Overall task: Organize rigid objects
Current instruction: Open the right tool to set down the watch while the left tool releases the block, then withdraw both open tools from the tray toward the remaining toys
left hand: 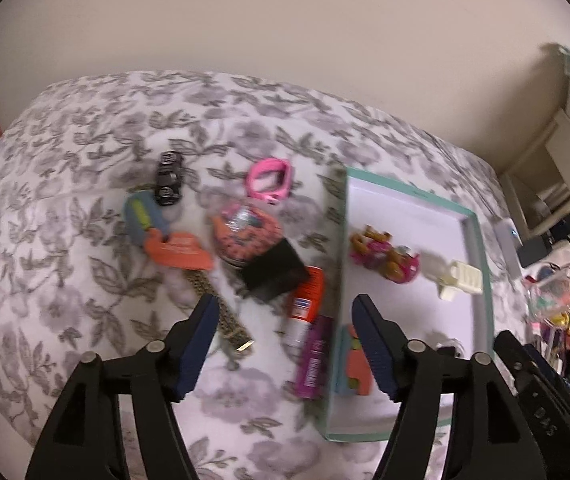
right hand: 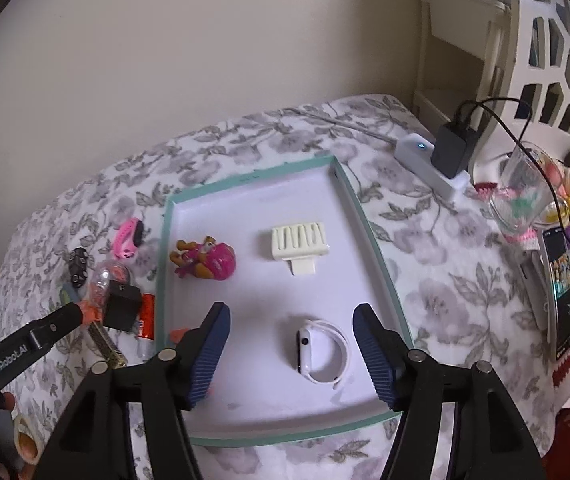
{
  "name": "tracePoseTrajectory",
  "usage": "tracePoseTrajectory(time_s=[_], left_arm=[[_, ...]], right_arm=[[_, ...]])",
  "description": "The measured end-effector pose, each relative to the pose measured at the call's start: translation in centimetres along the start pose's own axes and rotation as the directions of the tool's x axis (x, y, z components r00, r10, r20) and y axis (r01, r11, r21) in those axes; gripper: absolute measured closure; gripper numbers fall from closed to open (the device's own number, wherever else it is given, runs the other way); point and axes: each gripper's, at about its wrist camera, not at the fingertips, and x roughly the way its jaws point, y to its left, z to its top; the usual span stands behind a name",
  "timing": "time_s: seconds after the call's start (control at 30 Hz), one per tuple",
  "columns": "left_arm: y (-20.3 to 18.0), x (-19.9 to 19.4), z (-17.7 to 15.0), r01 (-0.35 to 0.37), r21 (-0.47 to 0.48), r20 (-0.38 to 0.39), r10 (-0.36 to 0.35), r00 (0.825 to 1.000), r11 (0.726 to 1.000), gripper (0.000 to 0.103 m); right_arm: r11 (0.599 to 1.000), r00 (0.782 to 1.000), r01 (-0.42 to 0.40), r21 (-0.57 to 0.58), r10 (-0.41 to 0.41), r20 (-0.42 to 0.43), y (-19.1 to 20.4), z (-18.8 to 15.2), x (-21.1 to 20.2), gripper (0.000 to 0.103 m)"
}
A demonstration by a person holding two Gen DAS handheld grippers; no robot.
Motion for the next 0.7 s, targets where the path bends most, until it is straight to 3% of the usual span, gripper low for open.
tracePoseTrajectory(time_s=[0.17, 0.23, 0.43, 0.5, 0.57, 0.7], left_arm=[[0.7, 0.2, -0.1, -0.015, -0.01, 0.018, 0.015, 1.0, 1.0, 0.025], [0.5, 0.5, -0.2, -0.024, -0.003, 0.018, 0.024, 1.0, 1.0, 0.018], [0.4, 0.7, -0.3, -0.046, 0.005, 0.027, 0.046, 0.999, 0.999, 0.017], [0.7, 0.7, -0.2, -0.05, -0.007, 0.026, 0.05, 0.998, 0.999, 0.014], [1.1, 0.8, -0.2, -0.054, -0.024, 0.024, 0.055, 0.998, 0.998, 0.005], [1.9, 0.8, -0.1, -0.06, -0.054, 0.03, 0.061, 0.998, 0.997, 0.004]], right_arm=[[1.0, 1.0, -0.008, -0.02, 0.009, 0.01, 0.4, -0.1, 0.0, 0.025], [1.0, 1.0, -0.007, -0.029, 0.007, 0.015, 0.5, -0.1, 0.2, 0.021], [0.998, 0.999, -0.024, -0.054, 0.025, 0.026, 1.0, -0.3, 0.3, 0.012], [0.998, 0.999, -0.023, -0.062, 0.025, 0.035, 1.2, -0.4, 0.2, 0.004], [0.997, 0.999, -0.016, -0.072, 0.019, 0.048, 1.3, -0.4, 0.1, 0.003], [0.996, 0.998, -0.019, -0.082, 0.024, 0.052, 1.5, -0.4, 0.2, 0.0]])
